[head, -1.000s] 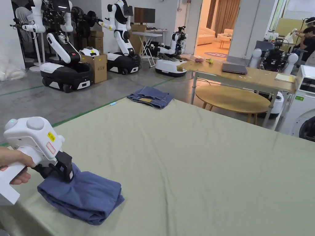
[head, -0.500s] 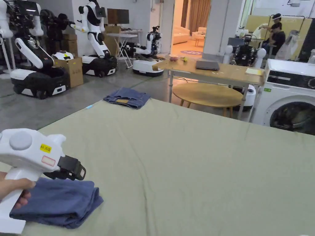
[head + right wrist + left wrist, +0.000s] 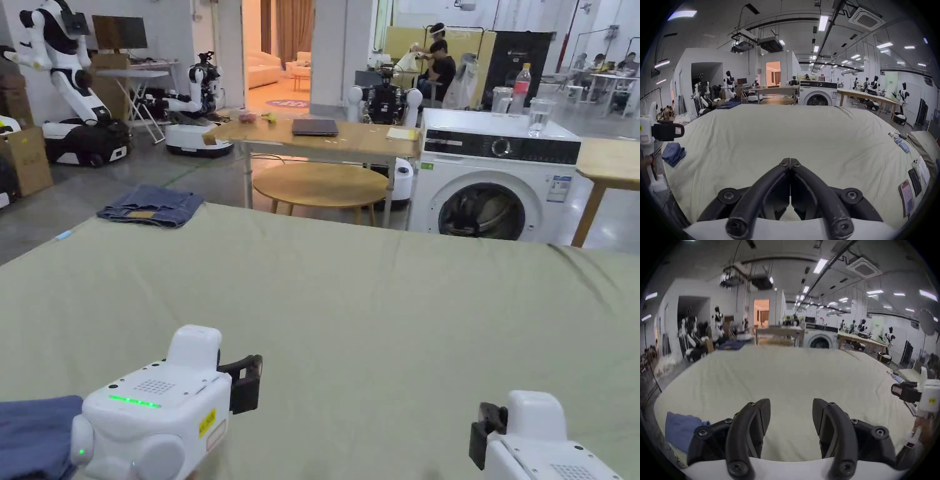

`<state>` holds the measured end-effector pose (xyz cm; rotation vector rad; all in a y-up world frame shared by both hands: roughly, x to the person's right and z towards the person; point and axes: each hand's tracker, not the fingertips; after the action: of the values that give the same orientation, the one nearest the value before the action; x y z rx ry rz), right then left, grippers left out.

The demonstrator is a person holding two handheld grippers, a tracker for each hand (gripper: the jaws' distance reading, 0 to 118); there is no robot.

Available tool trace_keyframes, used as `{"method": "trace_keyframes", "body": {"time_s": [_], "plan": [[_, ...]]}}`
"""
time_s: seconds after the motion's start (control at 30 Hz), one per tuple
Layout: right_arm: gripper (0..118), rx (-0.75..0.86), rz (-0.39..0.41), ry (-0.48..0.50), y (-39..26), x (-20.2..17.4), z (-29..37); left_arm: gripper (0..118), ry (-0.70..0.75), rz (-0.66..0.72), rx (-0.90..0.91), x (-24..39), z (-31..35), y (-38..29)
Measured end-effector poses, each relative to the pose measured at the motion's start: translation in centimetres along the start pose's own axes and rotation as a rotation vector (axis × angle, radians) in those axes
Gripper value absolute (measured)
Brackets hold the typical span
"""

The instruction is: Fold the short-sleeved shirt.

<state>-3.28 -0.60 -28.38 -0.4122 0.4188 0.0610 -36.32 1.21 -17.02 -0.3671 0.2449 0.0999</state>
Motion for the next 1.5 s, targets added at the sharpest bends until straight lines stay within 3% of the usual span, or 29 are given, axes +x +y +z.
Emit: {"method": "trace_keyframes", "body": {"time_s": [0.1,0.17,0.27,0.37,0.4,0.87,1.5], "plan": [[0,0.042,-0.01,-0.01,0.7,0.3,0.4,50,0.032,-0.037,0.067,2.7,0.1,0.4],[0,0.066,-0.015,-0.021,1.1,0.4,0.7,34,0.039,-0.043,0.114,3.8,0.3,0.4],[0,0.104,-0.03,-0.026,1.4,0.6,1.2,26,0.061,-0.057,0.157,5.4,0.6,0.5],[0,0.131,-0.023,-0.037,1.5,0.5,1.6,4,0.064,-0.056,0.165,6.2,0.9,0.3],[0,0.143,-0.027,-0.034,1.5,0.6,1.8,2,0.06,-0.047,0.175,6.2,1.1,0.1],[0,0.252,-0.061,-0.042,1.6,0.3,2.8,0,0.116,-0.02,0.238,6.6,2.0,0.3],[0,0.248,-0.041,-0.073,1.4,0.6,2.9,0,0.154,0.007,0.222,6.4,2.0,0.3]]}}
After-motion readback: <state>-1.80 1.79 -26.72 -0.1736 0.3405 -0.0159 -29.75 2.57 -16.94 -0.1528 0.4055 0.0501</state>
